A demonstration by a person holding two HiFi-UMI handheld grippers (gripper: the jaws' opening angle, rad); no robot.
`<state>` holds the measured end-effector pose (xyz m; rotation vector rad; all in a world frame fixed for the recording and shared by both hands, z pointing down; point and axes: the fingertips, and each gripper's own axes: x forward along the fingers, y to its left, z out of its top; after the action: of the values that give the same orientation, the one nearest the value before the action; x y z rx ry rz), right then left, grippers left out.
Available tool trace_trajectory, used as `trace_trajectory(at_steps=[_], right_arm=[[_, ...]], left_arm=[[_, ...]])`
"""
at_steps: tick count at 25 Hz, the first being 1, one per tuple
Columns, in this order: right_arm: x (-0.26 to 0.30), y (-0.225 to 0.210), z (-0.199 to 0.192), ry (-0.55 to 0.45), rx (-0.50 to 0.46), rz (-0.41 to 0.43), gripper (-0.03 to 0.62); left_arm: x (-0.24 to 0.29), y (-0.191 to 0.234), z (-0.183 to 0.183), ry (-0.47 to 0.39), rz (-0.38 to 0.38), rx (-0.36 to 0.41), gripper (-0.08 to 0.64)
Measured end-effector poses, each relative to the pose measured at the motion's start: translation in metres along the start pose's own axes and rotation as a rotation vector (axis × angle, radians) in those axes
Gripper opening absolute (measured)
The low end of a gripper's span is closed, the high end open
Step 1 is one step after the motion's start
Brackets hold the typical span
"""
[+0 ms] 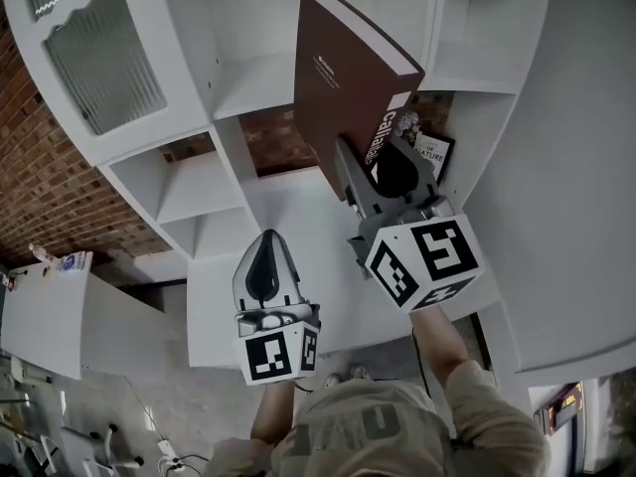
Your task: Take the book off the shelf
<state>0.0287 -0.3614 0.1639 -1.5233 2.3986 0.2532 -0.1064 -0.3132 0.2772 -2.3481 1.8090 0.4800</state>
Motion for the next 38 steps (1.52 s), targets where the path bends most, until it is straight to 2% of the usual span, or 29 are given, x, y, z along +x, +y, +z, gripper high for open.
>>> trace_trajectory(at_steps=[5,11,19,38], right_arm=[[-0.047,0.007,-0.027,0.027,-0.039,-0.045,0.144],[-0.086,0.0,-0.054,0.069,-0.024,-0.094,0.146],[-0.09,-0.006,-0.072,0.127,-0.053,-0.119,0.146],[-0.089,-0.01,-0.074,0.138,-0.057,-0.12,0.145]], left_arm=[[-0.005,-0.009,0.012,-0.022,-0.018,0.025,0.012],[-0.008,-0.014,0.017,-0.034,-0.015,0.045,0.012],[-0.006,-0.023,0.016,-0.029,-0.03,0.046,0.012],[0.0,-0.023,0.014,-0.034,-0.03,0.043,0.012]])
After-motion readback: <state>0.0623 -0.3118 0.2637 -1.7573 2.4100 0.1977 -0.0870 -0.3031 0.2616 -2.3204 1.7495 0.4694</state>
